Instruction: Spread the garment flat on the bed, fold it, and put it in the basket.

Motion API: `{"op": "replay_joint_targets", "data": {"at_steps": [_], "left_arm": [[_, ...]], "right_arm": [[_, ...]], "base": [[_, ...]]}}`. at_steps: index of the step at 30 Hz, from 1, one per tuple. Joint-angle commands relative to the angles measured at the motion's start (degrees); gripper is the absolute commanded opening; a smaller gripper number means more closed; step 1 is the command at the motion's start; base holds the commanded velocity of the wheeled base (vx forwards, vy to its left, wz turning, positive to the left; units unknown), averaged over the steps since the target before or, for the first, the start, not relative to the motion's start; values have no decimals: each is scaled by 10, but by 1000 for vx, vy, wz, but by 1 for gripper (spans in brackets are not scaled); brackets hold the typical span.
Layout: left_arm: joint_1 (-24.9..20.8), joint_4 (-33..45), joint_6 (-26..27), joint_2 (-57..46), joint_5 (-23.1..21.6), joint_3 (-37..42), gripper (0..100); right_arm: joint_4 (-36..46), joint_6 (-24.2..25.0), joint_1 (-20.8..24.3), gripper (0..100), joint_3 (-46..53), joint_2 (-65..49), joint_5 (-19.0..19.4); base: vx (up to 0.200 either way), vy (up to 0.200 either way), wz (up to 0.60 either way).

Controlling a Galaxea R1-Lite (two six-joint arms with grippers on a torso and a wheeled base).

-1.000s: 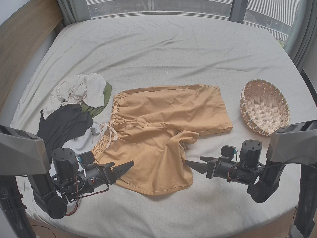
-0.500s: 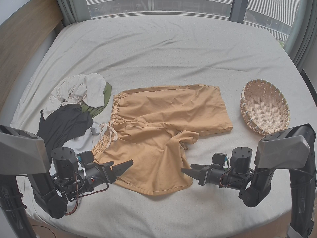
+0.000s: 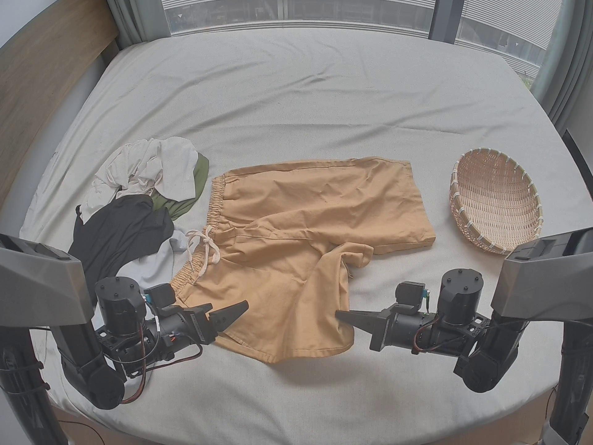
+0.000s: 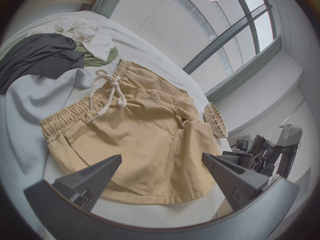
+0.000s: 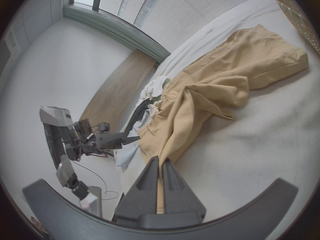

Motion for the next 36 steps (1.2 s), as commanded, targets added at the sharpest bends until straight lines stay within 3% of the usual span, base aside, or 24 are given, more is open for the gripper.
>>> {"op": "replay_joint_targets", "data": {"at_steps": [1,17,18,25,31,36], "left_arm": [[2,0,0,1,0,3,100],[-5,0,0,9,0,6,100],[-5,0,0,8,0,7,100],[-4,0,0,7,1,7,100],[-3,0,0,5,9,7,100],[-1,0,0,5,9,8,100]], "right_arm": [[4,20,20,0,-43,21,8],[17,51,36,0,-162,116,11],[16,56,40,100,-163,116,13],[-2,133,55,100,-152,76,19],[-3,153,59,100,-148,58,21],[-3,142,9,100,-109,36,13]], "base": [[0,0,0],[0,0,0],[0,0,0],[0,0,0],[0,0,0],[0,0,0]]}}
